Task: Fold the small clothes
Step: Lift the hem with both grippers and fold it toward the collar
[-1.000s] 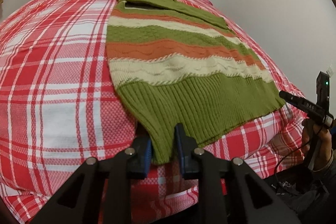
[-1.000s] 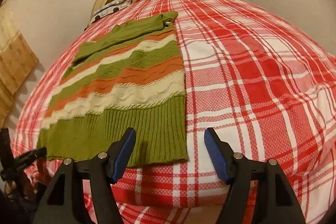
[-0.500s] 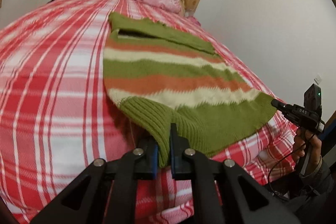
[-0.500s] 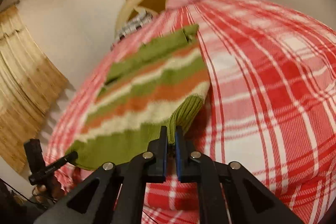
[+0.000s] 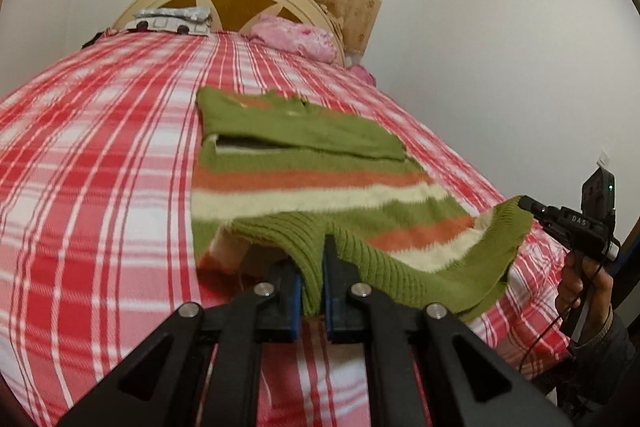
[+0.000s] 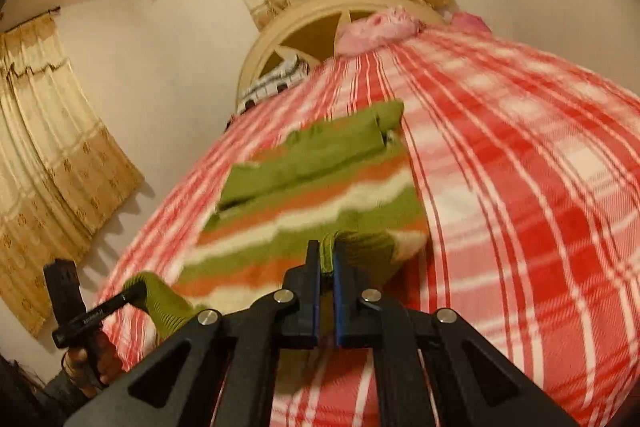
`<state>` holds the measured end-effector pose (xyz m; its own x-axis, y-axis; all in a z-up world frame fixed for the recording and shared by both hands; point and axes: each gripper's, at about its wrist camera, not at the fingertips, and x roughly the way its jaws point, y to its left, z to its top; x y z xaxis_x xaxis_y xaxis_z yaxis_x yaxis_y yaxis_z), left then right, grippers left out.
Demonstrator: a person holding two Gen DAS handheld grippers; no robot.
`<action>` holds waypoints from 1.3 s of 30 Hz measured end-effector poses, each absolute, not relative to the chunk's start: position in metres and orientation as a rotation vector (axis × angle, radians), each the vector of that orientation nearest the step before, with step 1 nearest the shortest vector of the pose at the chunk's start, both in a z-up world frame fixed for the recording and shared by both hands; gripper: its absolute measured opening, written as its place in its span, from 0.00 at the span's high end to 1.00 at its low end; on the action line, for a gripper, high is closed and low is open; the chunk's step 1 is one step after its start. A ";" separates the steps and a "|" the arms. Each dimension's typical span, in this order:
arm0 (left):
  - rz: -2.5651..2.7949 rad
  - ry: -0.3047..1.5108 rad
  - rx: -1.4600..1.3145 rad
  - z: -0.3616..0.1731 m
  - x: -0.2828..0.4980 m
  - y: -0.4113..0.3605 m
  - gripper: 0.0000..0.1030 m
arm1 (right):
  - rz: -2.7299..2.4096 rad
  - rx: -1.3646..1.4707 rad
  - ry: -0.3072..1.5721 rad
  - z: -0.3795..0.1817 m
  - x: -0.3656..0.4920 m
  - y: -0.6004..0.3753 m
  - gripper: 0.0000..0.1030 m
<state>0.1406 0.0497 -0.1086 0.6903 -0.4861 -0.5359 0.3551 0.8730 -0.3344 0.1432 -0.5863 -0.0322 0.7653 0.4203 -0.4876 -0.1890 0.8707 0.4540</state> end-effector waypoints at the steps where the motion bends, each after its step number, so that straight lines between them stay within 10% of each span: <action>1: -0.469 0.654 -0.212 -0.107 0.144 0.050 0.92 | 0.343 0.400 0.609 -0.029 0.148 -0.587 0.96; 39: -0.352 0.542 -0.191 -0.056 0.392 0.045 0.92 | 0.315 0.320 0.513 0.042 0.423 -0.565 0.96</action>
<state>0.3915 0.0447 -0.0555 0.7990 -0.3759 -0.4694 0.2763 0.9228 -0.2685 0.4235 -0.5647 0.0415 0.8256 0.3703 -0.4258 -0.2124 0.9030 0.3734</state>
